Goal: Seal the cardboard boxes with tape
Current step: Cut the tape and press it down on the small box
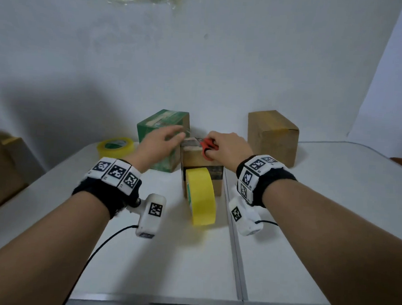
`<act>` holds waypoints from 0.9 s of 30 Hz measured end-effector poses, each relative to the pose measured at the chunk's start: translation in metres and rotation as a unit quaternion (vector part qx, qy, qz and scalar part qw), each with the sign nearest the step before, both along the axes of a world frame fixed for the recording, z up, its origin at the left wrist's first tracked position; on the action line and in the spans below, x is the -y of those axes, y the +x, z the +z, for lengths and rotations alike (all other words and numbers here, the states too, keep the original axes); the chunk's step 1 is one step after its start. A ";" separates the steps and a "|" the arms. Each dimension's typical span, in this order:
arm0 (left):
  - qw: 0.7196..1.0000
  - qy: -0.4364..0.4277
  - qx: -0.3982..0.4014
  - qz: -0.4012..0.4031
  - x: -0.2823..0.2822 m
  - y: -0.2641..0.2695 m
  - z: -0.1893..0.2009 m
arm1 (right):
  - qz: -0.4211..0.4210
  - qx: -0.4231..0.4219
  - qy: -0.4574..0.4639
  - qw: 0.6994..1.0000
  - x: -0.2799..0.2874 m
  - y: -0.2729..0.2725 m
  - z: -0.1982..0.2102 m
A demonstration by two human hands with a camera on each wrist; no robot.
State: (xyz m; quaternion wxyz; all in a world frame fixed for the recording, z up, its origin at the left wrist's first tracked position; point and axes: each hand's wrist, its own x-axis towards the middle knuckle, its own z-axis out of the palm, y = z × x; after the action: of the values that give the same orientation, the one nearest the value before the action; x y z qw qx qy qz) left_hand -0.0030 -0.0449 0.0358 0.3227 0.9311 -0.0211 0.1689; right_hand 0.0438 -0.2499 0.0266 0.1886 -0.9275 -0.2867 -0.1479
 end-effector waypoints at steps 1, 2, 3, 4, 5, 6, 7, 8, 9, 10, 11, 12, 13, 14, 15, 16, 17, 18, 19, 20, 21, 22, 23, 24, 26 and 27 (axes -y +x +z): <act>0.994 -0.104 -0.003 0.038 -0.001 -0.008 0.000 | -0.008 0.018 -0.018 1.000 -0.001 -0.001 -0.002; 0.978 -0.196 -0.035 0.055 0.001 -0.018 0.000 | -0.013 0.036 -0.029 0.999 -0.002 -0.001 -0.004; 0.963 -0.249 -0.095 0.050 0.003 -0.028 -0.002 | -0.020 0.048 -0.035 0.998 -0.002 -0.002 -0.005; 0.947 -0.270 -0.168 0.035 0.009 -0.039 -0.005 | -0.027 0.060 -0.042 0.997 -0.003 -0.002 -0.004; 0.931 -0.279 -0.236 0.020 0.013 -0.044 -0.011 | -0.034 0.073 -0.050 0.995 -0.004 -0.003 -0.002; 0.914 -0.287 -0.286 0.006 0.019 -0.049 -0.015 | -0.040 0.086 -0.058 0.994 -0.005 -0.005 0.000; 0.900 -0.301 -0.316 -0.008 0.023 -0.049 -0.019 | -0.047 0.094 -0.068 0.992 -0.007 -0.007 0.002; 0.889 -0.315 -0.332 -0.024 0.028 -0.048 -0.022 | -0.054 0.100 -0.081 0.990 -0.009 -0.009 0.004; 0.881 -0.328 -0.338 -0.037 0.032 -0.045 -0.023 | -0.060 0.105 -0.096 0.988 -0.011 -0.011 0.007; 0.877 -0.338 -0.340 -0.045 0.037 -0.044 -0.023 | -0.066 0.108 -0.112 0.986 -0.012 -0.013 0.009; 0.879 -0.337 -0.333 -0.044 0.041 -0.044 -0.023 | -0.071 0.111 -0.127 0.983 -0.013 -0.014 0.011; 0.885 -0.330 -0.325 -0.041 0.045 -0.045 -0.022 | -0.075 0.112 -0.137 0.981 -0.013 -0.014 0.013; 0.888 -0.328 -0.320 -0.041 0.046 -0.045 -0.023 | -0.078 0.114 -0.144 0.980 -0.013 -0.014 0.014; 0.889 -0.325 -0.320 -0.045 0.047 -0.045 -0.023 | -0.079 0.117 -0.147 0.979 -0.014 -0.014 0.014; 0.889 -0.321 -0.322 -0.049 0.047 -0.047 -0.022 | -0.079 0.119 -0.147 0.979 -0.014 -0.013 0.014; 0.891 -0.317 -0.321 -0.050 0.046 -0.048 -0.021 | -0.078 0.120 -0.147 0.979 -0.015 -0.013 0.014; 0.892 -0.315 -0.321 -0.048 0.044 -0.049 -0.020 | -0.077 0.119 -0.148 0.979 -0.016 -0.013 0.014; 0.891 -0.314 -0.325 -0.046 0.043 -0.049 -0.018 | -0.076 0.119 -0.151 0.978 -0.017 -0.013 0.015; 0.889 -0.313 -0.331 -0.045 0.042 -0.050 -0.017 | -0.076 0.119 -0.154 0.978 -0.018 -0.014 0.015; 0.888 -0.309 -0.338 -0.043 0.042 -0.051 -0.016 | -0.076 0.116 -0.156 0.978 -0.019 -0.014 0.016; 0.888 -0.303 -0.345 -0.038 0.043 -0.052 -0.014 | -0.077 0.114 -0.156 0.978 -0.019 -0.015 0.017; 0.888 -0.297 -0.349 -0.030 0.043 -0.051 -0.013 | -0.078 0.110 -0.154 0.979 -0.019 -0.015 0.017; 0.889 -0.290 -0.353 -0.022 0.044 -0.051 -0.012 | -0.079 0.108 -0.152 0.979 -0.019 -0.015 0.017; 0.890 -0.280 -0.358 -0.015 0.045 -0.051 -0.009 | -0.080 0.107 -0.152 0.979 -0.020 -0.015 0.017; 0.890 -0.259 -0.375 -0.006 0.044 -0.050 -0.005 | -0.082 0.116 -0.159 0.977 -0.021 -0.015 0.016; 0.887 -0.248 -0.388 -0.005 0.043 -0.049 -0.003 | -0.082 0.122 -0.166 0.975 -0.021 -0.015 0.015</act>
State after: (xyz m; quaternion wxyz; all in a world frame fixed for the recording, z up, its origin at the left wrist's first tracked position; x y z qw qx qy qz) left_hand -0.0522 -0.0879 0.0326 0.5267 0.8116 0.1436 -0.2082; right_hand 0.0293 -0.2287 0.0419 -0.0175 -0.9411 -0.2514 -0.2252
